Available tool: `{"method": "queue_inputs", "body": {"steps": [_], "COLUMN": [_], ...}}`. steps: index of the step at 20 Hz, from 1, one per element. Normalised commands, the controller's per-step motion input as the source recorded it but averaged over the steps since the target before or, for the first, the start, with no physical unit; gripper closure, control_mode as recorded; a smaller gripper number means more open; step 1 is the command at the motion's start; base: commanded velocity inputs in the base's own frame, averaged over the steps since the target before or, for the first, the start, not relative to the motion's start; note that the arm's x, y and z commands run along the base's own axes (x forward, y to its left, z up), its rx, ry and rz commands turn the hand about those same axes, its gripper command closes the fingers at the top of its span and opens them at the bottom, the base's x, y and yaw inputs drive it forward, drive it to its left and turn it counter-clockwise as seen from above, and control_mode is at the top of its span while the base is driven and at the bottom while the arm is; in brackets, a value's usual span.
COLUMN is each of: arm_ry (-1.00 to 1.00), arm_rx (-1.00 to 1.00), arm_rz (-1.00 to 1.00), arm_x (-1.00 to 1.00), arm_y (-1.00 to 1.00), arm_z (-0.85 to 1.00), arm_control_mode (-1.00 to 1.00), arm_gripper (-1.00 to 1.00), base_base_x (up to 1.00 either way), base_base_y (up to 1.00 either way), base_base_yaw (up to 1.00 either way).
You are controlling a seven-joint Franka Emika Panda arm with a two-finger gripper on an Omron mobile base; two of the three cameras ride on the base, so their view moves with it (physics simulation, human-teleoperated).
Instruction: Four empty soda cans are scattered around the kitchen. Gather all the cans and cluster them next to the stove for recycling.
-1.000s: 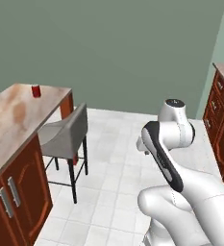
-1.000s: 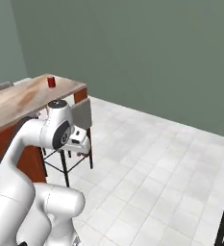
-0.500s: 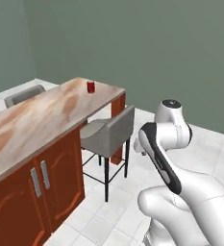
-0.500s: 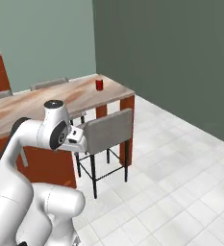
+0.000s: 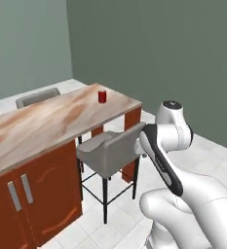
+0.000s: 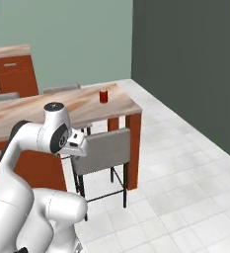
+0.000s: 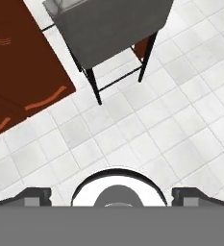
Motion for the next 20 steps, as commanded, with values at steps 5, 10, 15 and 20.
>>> {"method": "queue_inputs", "body": {"steps": [5, 10, 15, 20], "arm_ry": [0.00, 0.00, 0.00, 0.00], "arm_rx": [0.00, 0.00, 0.00, 0.00], "arm_rz": [0.00, 0.00, 0.00, 0.00], "arm_x": [0.00, 0.00, 0.00, 0.00], "arm_y": [0.00, 0.00, 0.00, 0.00], "arm_z": [0.00, 0.00, 0.00, 0.00], "arm_control_mode": [1.00, 1.00, 1.00, 1.00], "arm_gripper": [-1.00, -1.00, -1.00, -1.00], "base_base_x": [0.59, 0.62, 0.66, 0.74], "base_base_y": [-0.83, -0.65, -0.47, -0.14], "base_base_yaw": [0.38, 0.33, 0.30, 0.21]}}
